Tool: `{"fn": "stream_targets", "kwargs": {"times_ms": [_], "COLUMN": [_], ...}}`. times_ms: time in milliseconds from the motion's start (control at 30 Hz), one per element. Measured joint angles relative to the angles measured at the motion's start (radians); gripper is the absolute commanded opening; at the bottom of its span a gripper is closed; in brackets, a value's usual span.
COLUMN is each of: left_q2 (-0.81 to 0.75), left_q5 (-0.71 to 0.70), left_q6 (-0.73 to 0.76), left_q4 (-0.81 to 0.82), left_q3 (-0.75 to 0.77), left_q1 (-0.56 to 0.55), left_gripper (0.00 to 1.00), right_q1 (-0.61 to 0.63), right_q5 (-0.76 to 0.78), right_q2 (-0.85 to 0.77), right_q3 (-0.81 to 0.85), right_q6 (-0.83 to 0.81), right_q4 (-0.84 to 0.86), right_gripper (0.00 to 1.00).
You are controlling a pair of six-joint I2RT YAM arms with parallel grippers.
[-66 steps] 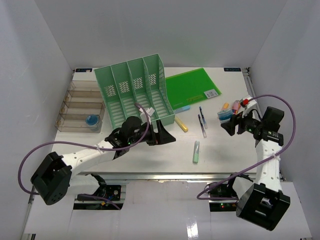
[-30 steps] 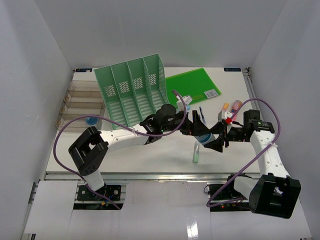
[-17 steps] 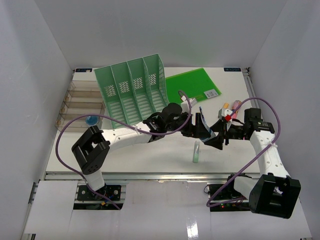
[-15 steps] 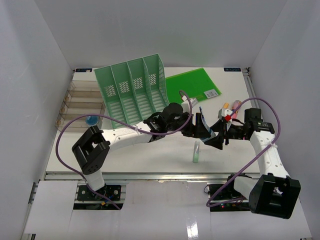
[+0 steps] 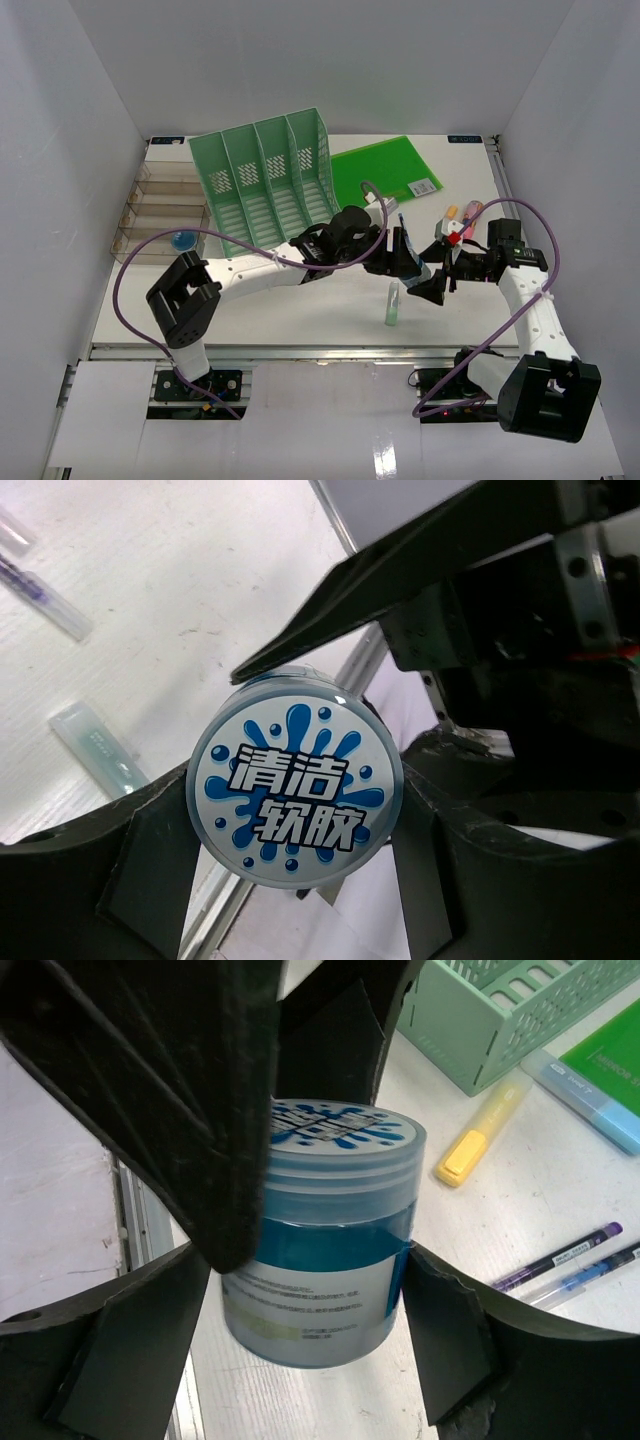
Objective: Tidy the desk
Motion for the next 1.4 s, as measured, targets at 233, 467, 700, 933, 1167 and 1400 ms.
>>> {"fn": "stream_targets", "kwargs": {"times_ms": [233, 467, 700, 933, 1167, 1400], "left_q2": [-0.075, -0.425, -0.862, -0.861, -0.634, -0.568], "left_q5": [-0.162, -0.382, -0.638, -0.824, -0.656, -0.57], "left_q6": [-0.013, -0.023, -0.048, 0.022, 0.175, 0.234], "left_q4": [-0.09, -0.369, -0.704, -0.913, -0.854, -0.761], "left_q3": [-0.125, -0.274, -0.249, -0.165, -0.162, -0.108], "left_q1": [0.006, 0.087, 0.302, 0.543, 1.03, 1.317], "left_gripper": [0.0, 0.0, 0.0, 0.0, 0.0, 0.0], "right_q1": [0.007, 0.005, -0.011, -0.033, -0.072, -0.1], "right_q5": [-0.012, -0.01, -0.001, 0.009, 0.009, 0.007], "right_q2": [-0.032, -0.066, -0.079, -0.089, -0.123, -0.129], "right_q3": [0.0, -0.002, -0.013, -0.014, -0.021, -0.028], "right_q6": [0.012, 0.032, 0.041, 0.043, 0.044, 0.044], "right_q4": [0.009, 0.018, 0.021, 0.022, 0.022, 0.022], "right_gripper": [0.9, 0.9, 0.9, 0.9, 0.9, 0.9]}}
